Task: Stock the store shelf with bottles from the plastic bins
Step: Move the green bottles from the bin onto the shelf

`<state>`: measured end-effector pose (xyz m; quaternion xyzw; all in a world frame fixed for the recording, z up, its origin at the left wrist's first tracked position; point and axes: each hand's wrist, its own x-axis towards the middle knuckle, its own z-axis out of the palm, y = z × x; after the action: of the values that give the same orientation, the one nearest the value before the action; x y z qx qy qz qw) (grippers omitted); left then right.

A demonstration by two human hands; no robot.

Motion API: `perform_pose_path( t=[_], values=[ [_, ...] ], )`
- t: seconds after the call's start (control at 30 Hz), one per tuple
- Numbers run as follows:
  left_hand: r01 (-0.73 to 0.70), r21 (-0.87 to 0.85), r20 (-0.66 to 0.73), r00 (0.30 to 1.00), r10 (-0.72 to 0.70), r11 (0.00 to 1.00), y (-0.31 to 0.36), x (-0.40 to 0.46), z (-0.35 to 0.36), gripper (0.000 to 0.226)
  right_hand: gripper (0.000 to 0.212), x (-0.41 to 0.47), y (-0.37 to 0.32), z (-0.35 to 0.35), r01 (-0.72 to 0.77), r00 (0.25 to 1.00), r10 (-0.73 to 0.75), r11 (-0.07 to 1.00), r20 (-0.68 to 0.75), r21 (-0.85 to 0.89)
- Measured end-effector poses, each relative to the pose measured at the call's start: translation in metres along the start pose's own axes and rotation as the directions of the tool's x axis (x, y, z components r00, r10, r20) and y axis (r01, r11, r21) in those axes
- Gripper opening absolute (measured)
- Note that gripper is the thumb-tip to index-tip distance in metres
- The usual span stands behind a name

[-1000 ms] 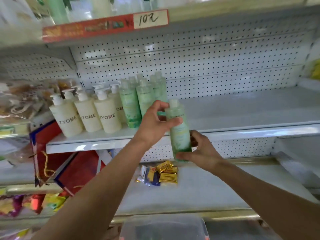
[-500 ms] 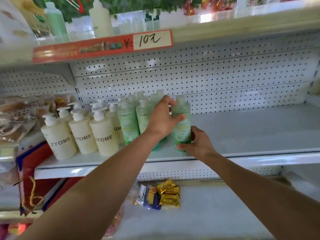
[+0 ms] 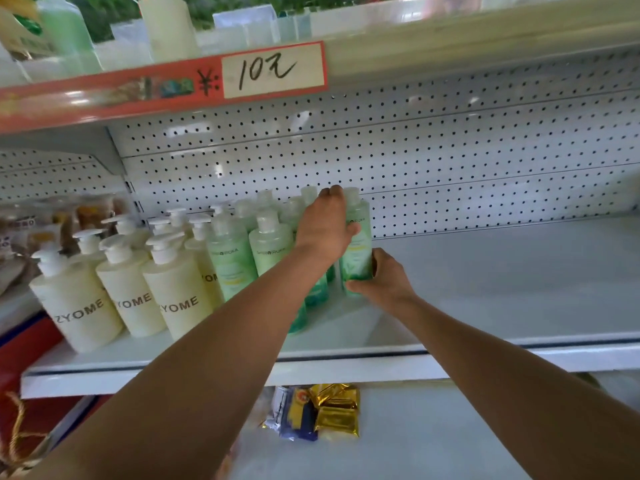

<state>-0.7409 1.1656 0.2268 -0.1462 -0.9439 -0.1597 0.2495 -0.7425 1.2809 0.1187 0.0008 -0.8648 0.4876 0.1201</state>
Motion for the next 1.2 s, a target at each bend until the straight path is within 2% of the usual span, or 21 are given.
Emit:
perform_pose_path(
  t=[0.27, 0.57, 0.73, 0.9, 1.07, 1.2],
  values=[
    [-0.002, 0.176, 0.050, 0.999, -0.007, 0.984, 0.007, 0.007, 0.009, 0.045, 0.049, 0.012, 0.001, 0.002, 0.020, 1.000, -0.020, 1.000, -0.013, 0.009],
    [0.011, 0.128, 0.120, 0.992, -0.026, 0.992, 0.011, -0.002, 0.004, 0.051, 0.055, 0.014, -0.005, 0.003, -0.010, 1.000, 0.010, 1.000, 0.001, -0.019],
    [0.030, 0.113, 0.177, 0.983, -0.050, 0.993, 0.013, -0.004, -0.002, 0.053, 0.050, 0.003, -0.007, -0.001, -0.039, 0.999, 0.043, 0.990, 0.024, -0.135],
    [-0.031, 0.084, 0.186, 0.982, 0.015, 0.996, 0.012, -0.028, -0.010, 0.062, 0.048, -0.027, 0.001, -0.018, 0.073, 0.997, -0.072, 0.928, 0.018, -0.366],
    [-0.096, 0.085, 0.126, 0.988, 0.085, 0.992, 0.006, -0.076, -0.011, 0.038, 0.035, -0.065, 0.000, -0.040, 0.183, 0.982, -0.180, 0.816, 0.060, -0.548],
    [-0.098, 0.105, 0.127, 0.988, 0.084, 0.990, 0.002, -0.131, -0.010, 0.031, 0.030, -0.105, 0.001, -0.050, 0.252, 0.962, -0.264, 0.738, 0.077, -0.626]
  ],
)
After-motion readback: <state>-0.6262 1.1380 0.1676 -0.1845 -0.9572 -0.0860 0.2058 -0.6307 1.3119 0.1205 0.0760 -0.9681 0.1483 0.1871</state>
